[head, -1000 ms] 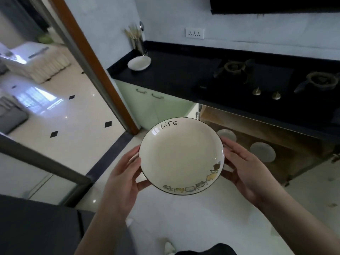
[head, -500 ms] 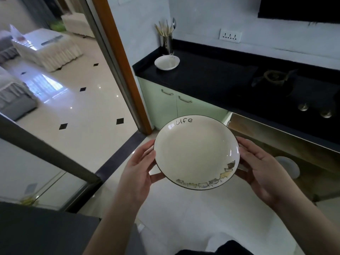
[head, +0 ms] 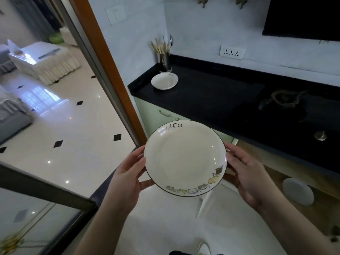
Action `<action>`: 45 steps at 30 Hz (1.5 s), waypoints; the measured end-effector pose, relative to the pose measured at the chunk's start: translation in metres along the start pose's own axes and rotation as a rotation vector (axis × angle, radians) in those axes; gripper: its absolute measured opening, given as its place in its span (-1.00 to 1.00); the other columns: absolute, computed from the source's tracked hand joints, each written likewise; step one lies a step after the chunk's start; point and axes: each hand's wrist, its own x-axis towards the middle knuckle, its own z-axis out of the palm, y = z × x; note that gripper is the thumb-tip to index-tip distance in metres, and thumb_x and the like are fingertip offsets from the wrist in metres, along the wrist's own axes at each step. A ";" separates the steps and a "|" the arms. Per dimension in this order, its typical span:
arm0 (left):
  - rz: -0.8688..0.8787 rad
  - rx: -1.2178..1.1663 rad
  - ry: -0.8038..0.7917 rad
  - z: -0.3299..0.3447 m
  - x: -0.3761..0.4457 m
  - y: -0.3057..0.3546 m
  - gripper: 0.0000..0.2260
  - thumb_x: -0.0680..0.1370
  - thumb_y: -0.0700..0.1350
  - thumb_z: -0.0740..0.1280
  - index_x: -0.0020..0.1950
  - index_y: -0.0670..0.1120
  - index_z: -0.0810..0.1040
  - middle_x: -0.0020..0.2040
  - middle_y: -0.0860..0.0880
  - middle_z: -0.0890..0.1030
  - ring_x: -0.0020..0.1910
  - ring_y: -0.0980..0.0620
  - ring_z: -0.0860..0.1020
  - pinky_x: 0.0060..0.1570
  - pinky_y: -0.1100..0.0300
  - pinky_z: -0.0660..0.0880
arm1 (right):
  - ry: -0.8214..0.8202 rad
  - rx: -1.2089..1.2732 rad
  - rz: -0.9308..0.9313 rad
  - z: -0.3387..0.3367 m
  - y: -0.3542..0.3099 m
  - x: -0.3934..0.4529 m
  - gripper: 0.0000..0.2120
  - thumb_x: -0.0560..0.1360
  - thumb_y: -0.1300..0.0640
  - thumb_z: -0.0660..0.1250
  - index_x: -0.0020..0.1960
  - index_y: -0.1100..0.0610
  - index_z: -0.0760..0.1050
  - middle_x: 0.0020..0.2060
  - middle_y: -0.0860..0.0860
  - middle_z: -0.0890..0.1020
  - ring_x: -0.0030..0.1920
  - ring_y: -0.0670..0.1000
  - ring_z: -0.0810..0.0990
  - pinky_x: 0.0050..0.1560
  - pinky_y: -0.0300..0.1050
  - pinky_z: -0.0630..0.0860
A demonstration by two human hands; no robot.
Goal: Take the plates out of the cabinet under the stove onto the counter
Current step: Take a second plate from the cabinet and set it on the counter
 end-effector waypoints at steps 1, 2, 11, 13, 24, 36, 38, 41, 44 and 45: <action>-0.005 0.001 0.021 -0.003 0.009 0.003 -0.76 0.63 -0.18 0.27 0.19 0.03 0.66 0.16 -0.10 0.67 0.13 -0.17 0.64 -0.17 -0.09 0.64 | -0.013 -0.010 0.003 0.005 -0.001 0.010 -0.64 0.64 0.20 0.14 0.15 -0.18 0.60 0.05 -0.04 0.69 0.07 0.03 0.65 -0.12 -0.12 0.59; -0.006 -0.002 0.042 -0.006 0.017 0.005 -0.76 0.62 -0.18 0.27 0.18 0.04 0.66 0.16 -0.10 0.67 0.12 -0.17 0.64 -0.18 -0.09 0.64 | -0.024 -0.019 0.006 0.011 -0.003 0.020 -0.64 0.64 0.20 0.14 0.16 -0.18 0.59 0.07 -0.05 0.69 0.08 0.02 0.65 -0.11 -0.11 0.59; 0.041 -0.066 0.034 -0.058 0.101 0.025 -0.75 0.56 -0.13 0.34 0.21 0.03 0.65 0.18 -0.12 0.67 0.13 -0.18 0.64 -0.17 -0.06 0.63 | 0.016 -0.005 0.022 0.091 -0.007 0.101 -0.69 0.63 0.20 0.18 0.22 -0.09 0.58 0.14 -0.08 0.66 0.26 0.06 0.55 0.32 0.20 0.43; 0.045 -0.080 0.016 -0.079 0.123 0.033 -0.67 0.48 -0.05 0.41 0.25 0.03 0.63 0.20 -0.14 0.65 0.16 -0.20 0.62 -0.14 -0.06 0.61 | 0.012 -0.005 0.021 0.118 -0.007 0.121 -0.70 0.62 0.19 0.20 0.19 -0.10 0.59 0.13 -0.10 0.67 0.24 0.02 0.56 0.30 0.18 0.45; 0.066 0.005 -0.132 -0.151 0.248 0.124 -0.73 0.46 -0.03 0.38 0.15 0.06 0.68 0.06 -0.07 0.71 -0.06 -0.08 0.70 -0.28 0.07 0.63 | 0.079 0.098 0.049 0.228 -0.010 0.206 -0.72 0.61 0.21 0.22 0.17 -0.07 0.61 0.11 -0.05 0.67 0.07 -0.03 0.64 -0.15 -0.12 0.60; -0.040 0.069 -0.349 -0.028 0.375 0.097 -0.70 0.47 -0.09 0.44 0.20 0.00 0.66 0.15 -0.12 0.68 0.07 -0.13 0.66 -0.21 0.05 0.63 | 0.346 0.132 0.014 0.133 -0.025 0.268 -0.71 0.61 0.18 0.23 0.08 -0.15 0.64 0.06 -0.03 0.69 0.08 0.00 0.65 -0.08 -0.05 0.61; -0.100 0.105 -0.369 -0.002 0.393 0.097 -0.76 0.52 -0.14 0.41 0.16 0.06 0.68 0.14 -0.05 0.68 0.09 -0.08 0.66 -0.20 0.03 0.64 | 0.368 0.159 -0.005 0.114 -0.031 0.280 -0.74 0.59 0.17 0.26 0.10 -0.12 0.64 0.06 0.00 0.69 0.07 0.01 0.65 -0.13 -0.10 0.61; -0.161 0.174 -0.397 0.034 0.415 0.099 -0.76 0.59 -0.15 0.35 0.17 0.12 0.66 0.12 0.01 0.69 0.08 -0.03 0.66 -0.15 -0.04 0.65 | 0.388 0.176 -0.022 0.089 -0.040 0.297 -0.74 0.58 0.16 0.26 0.12 -0.11 0.63 0.04 0.04 0.69 0.01 0.05 0.68 -0.16 -0.16 0.60; -0.174 0.218 -0.414 0.067 0.433 0.096 -0.75 0.60 -0.15 0.33 0.20 0.13 0.64 0.10 -0.04 0.69 0.08 -0.05 0.66 -0.10 -0.07 0.64 | 0.390 0.191 -0.025 0.063 -0.043 0.320 -0.73 0.60 0.18 0.23 0.17 -0.07 0.61 0.07 0.07 0.68 0.02 0.08 0.68 -0.12 -0.12 0.61; -0.181 0.232 -0.412 0.076 0.439 0.095 -0.74 0.60 -0.16 0.33 0.21 0.13 0.63 0.10 -0.05 0.70 0.08 -0.05 0.66 -0.11 -0.06 0.64 | 0.400 0.194 -0.022 0.056 -0.042 0.327 -0.73 0.60 0.19 0.23 0.19 -0.05 0.60 0.07 0.07 0.68 0.02 0.08 0.68 -0.13 -0.10 0.62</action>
